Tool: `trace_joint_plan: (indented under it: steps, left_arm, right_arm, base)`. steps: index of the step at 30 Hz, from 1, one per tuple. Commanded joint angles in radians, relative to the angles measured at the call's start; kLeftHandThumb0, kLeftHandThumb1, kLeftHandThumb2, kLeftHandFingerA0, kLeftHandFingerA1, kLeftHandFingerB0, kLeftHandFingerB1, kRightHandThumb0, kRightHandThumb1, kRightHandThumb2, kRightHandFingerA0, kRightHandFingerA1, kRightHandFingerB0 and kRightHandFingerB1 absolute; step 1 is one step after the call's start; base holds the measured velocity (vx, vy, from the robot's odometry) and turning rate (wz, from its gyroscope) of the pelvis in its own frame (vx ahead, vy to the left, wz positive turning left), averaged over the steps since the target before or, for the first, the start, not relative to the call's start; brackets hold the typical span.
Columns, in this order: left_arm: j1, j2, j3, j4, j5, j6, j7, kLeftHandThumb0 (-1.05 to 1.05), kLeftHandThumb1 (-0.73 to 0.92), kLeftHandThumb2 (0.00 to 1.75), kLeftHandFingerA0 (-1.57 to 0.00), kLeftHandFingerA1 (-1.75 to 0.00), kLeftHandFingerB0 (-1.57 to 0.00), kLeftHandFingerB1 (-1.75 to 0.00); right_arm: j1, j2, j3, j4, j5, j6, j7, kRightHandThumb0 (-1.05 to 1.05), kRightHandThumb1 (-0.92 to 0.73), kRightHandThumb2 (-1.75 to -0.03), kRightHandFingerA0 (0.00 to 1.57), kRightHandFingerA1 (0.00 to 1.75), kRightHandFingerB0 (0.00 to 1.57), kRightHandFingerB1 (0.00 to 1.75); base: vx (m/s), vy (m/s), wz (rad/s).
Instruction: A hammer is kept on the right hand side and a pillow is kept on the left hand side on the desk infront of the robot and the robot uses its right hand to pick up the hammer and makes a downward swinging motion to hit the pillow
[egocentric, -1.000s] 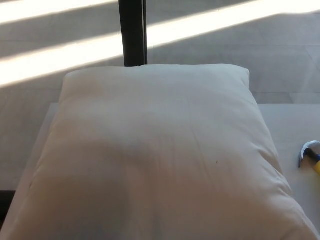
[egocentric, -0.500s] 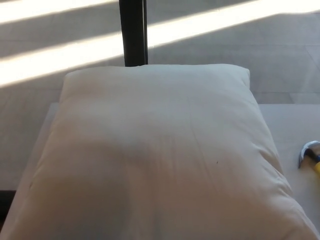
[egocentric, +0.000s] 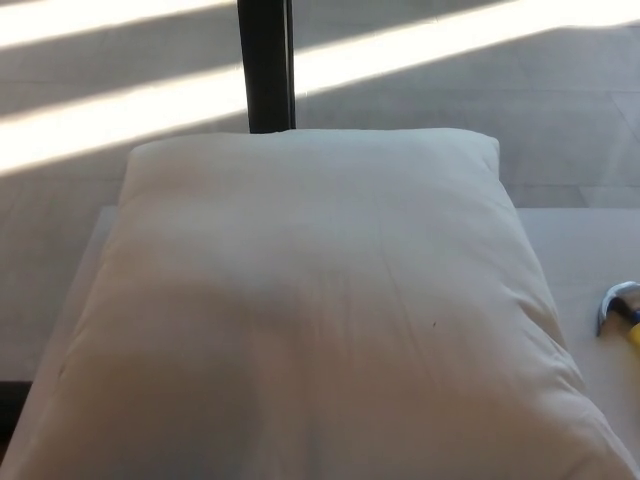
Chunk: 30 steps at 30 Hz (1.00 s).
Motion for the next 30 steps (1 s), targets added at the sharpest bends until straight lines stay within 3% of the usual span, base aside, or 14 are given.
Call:
trace_joint_plan:
  steps: [1, 2, 7, 8, 9, 10, 11, 17, 18, 20, 21, 22, 29, 30]
  left_arm:
    - [0.005, 0.025, 0.021, 0.008, -0.025, 0.006, 0.005, -0.67, 0.60, 1.00, -0.55, -0.67, -0.38, -0.59]
    - [0.006, 0.027, 0.017, 0.008, -0.020, 0.005, 0.006, -0.68, 0.78, 0.64, -0.58, -0.58, -0.41, -0.48]
    - [0.010, 0.025, 0.010, 0.007, -0.011, -0.005, 0.008, -0.66, 0.80, 0.64, -0.58, -0.58, -0.39, -0.49]
    - [0.005, 0.025, 0.022, 0.009, -0.024, 0.009, 0.008, -0.65, 0.78, 0.63, -0.58, -0.59, -0.40, -0.49]
    - [0.004, 0.023, 0.023, 0.009, -0.026, 0.010, 0.009, -0.65, 0.78, 0.63, -0.58, -0.59, -0.40, -0.49]
    - [0.005, 0.024, 0.017, 0.008, -0.020, 0.003, 0.003, -0.65, 0.80, 0.64, -0.55, -0.60, -0.38, -0.49]
    - [0.006, 0.026, 0.008, 0.008, -0.009, 0.000, 0.005, -0.66, 0.62, 1.01, -0.52, -0.67, -0.34, -0.58]
    - [0.006, 0.027, 0.014, 0.006, -0.017, 0.005, -0.002, -0.67, 0.78, 0.64, -0.58, -0.60, -0.41, -0.49]
    - [0.009, 0.027, 0.015, 0.007, -0.018, 0.007, -0.001, -0.67, 0.60, 0.99, -0.55, -0.67, -0.36, -0.58]
    - [0.008, 0.024, 0.005, 0.008, -0.005, -0.001, 0.013, -0.68, 0.60, 1.00, -0.57, -0.67, -0.38, -0.59]
    - [0.008, 0.025, 0.005, 0.007, -0.007, 0.002, 0.008, -0.68, 0.61, 1.00, -0.55, -0.68, -0.37, -0.59]
    - [0.006, 0.026, 0.010, 0.007, -0.014, 0.012, -0.002, -0.68, 0.78, 0.63, -0.59, -0.62, -0.43, -0.50]
    - [0.003, 0.029, 0.016, 0.012, -0.019, 0.013, -0.004, -0.69, 0.78, 0.63, -0.59, -0.58, -0.40, -0.49]
    - [0.010, 0.028, 0.014, 0.004, -0.017, 0.008, -0.001, -0.70, 0.60, 1.00, -0.56, -0.67, -0.38, -0.59]
  right_arm:
    - [0.125, 0.012, -0.598, 0.119, 0.315, -0.020, 0.046, -1.04, -0.81, -1.20, 0.00, 0.21, 0.00, 0.00]
    - [0.128, 0.028, -0.650, 0.142, 0.326, -0.015, 0.008, -1.03, -0.81, -1.18, 0.00, 0.21, 0.00, 0.00]
    - [0.044, 0.022, -0.821, 0.427, 0.384, 0.045, -0.212, -0.99, -0.84, -1.12, 0.00, 0.15, 0.00, 0.00]
    - [0.036, 0.021, -0.863, 0.466, 0.419, 0.071, -0.211, -0.78, -0.91, -0.67, 0.00, 0.00, 0.00, 0.00]
    - [0.032, 0.019, -0.867, 0.475, 0.419, 0.072, -0.209, -0.78, -0.91, -0.67, 0.00, 0.00, 0.00, 0.00]
    - [0.034, 0.015, -0.878, 0.478, 0.415, 0.184, -0.208, -1.02, -0.84, -1.12, 0.00, 0.22, 0.00, 0.06]
    - [0.031, 0.035, -0.896, 0.477, 0.424, 0.191, -0.230, -1.05, -0.83, -1.10, 0.00, 0.20, 0.00, 0.04]
    - [0.081, 0.168, -0.941, 0.521, 0.485, 0.079, -0.164, -0.93, -0.82, -1.15, 0.00, 0.21, 0.00, 0.12]
    - [0.096, 0.197, -0.954, 0.522, 0.491, 0.036, -0.164, -0.93, -0.81, -1.14, 0.00, 0.27, 0.00, 0.15]
    - [0.102, 0.226, -0.982, 0.524, 0.499, -0.007, -0.163, -0.92, -0.77, -1.11, 0.05, 0.37, 0.03, 0.18]
    - [0.096, 0.235, -0.999, 0.527, 0.499, -0.010, -0.198, -0.82, -0.86, -0.66, 0.18, 0.59, 0.12, 0.37]
    - [0.087, 0.254, -1.028, 0.532, 0.505, -0.021, -0.243, -0.81, -0.87, -0.67, 0.18, 0.57, 0.08, 0.32]
    - [0.067, 0.302, -1.071, 0.489, 0.497, 0.003, -0.244, -0.81, -0.69, -1.01, 0.23, 0.67, 0.07, 0.45]
    - [0.076, 0.316, -1.055, 0.472, 0.485, 0.006, -0.212, -0.77, -0.86, -0.67, 0.18, 0.47, 0.06, 0.27]
  base:
    - [0.00, 0.000, 0.00]
    - [0.00, 0.000, 0.00]
    - [0.00, 0.000, 0.00]
    - [0.00, 0.000, 0.00]
    - [0.00, 0.000, 0.00]
    - [0.00, 0.000, 0.00]
    - [0.00, 0.000, 0.00]
    - [0.00, 0.000, 0.00]
    - [0.00, 0.000, 0.00]
    - [0.00, 0.000, 0.00]
    - [0.00, 0.000, 0.00]
    - [0.00, 0.000, 0.00]
    - [0.00, 0.000, 0.00]
    - [0.00, 0.000, 0.00]
